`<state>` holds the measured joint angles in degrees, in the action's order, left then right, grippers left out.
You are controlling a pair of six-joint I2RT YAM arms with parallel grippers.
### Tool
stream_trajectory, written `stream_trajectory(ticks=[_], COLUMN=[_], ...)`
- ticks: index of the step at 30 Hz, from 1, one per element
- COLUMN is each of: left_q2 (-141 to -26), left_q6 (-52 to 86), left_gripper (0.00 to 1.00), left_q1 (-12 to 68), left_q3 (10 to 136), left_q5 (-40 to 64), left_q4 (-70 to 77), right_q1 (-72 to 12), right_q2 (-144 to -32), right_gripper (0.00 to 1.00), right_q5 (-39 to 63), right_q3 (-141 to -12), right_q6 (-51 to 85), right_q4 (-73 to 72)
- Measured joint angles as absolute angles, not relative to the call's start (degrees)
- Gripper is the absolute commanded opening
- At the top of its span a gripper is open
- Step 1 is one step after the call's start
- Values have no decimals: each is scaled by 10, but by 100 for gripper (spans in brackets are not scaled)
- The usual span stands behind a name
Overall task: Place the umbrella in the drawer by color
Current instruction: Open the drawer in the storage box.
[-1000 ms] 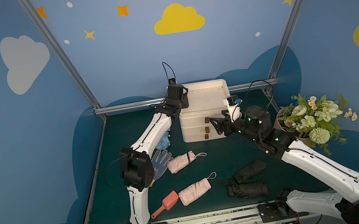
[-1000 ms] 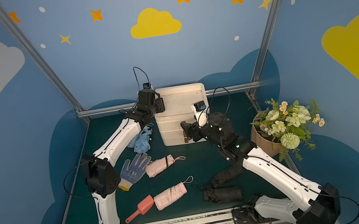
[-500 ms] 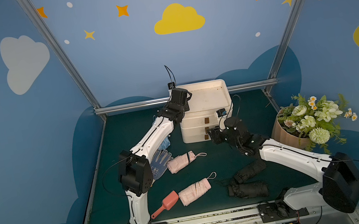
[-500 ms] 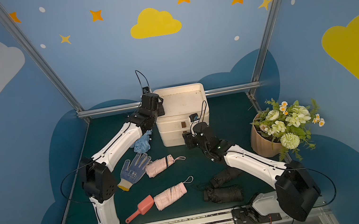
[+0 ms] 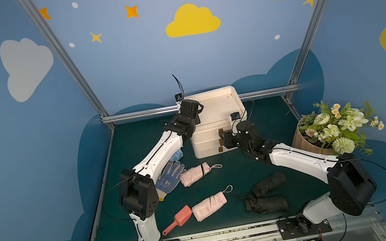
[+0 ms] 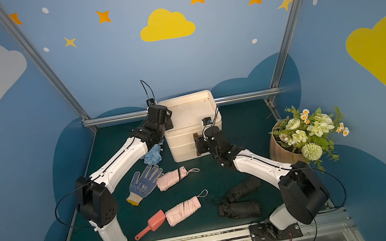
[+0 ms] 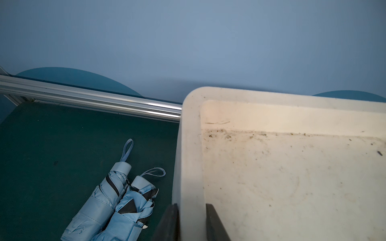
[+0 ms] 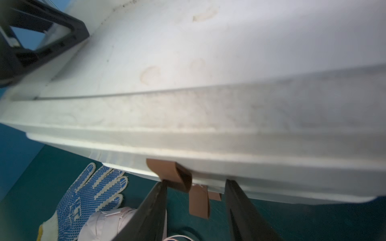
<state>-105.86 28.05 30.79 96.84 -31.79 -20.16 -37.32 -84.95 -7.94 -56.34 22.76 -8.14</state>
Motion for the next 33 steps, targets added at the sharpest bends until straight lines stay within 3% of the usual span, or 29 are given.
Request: stream_trajectory(ticks=[6,11,14,17,33], left_q2=[-1057,-1056,-1056,-1056,-1056], left_q6=[291,297,297,296,287], left_gripper=[25,25,25,25,25], left_q1=[307,308,308,308,303], left_q3=[965,962,962,961,962], left_q5=[-322,-323,-324,-324,-316], left_q4=[-197,-192,-192,-191,-190], right_q1=[-375,-375,-376,-375,-375], right_q2=[-878,-889,-889,-889,-788], right_gripper=[49,21,16,1,0], right_q5=[-70,-71,-70,-69,-11], right_q3=[-579,-580,-580,-580,-554], right_q6=[227,213,204,195,186], right_q4=[-89,-96,-100,-99,-13])
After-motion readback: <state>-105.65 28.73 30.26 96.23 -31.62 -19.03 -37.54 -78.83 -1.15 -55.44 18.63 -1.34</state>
